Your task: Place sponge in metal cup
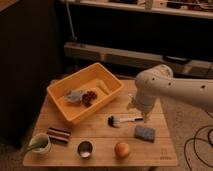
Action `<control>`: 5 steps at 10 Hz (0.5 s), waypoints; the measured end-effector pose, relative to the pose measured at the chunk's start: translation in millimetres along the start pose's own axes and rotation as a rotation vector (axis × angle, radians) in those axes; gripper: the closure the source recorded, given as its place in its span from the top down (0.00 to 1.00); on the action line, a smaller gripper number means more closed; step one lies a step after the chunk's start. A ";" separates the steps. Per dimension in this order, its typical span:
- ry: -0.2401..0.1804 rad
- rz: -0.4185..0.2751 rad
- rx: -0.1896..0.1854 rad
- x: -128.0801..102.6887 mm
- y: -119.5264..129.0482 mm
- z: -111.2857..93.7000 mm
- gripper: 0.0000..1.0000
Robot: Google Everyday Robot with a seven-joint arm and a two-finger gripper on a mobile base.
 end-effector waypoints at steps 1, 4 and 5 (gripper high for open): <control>-0.001 0.015 0.003 -3.9 -3.9 3.9 0.65; 0.000 0.013 0.003 -2.8 -1.6 4.2 0.65; 0.000 0.017 0.003 -2.8 -1.5 4.1 0.65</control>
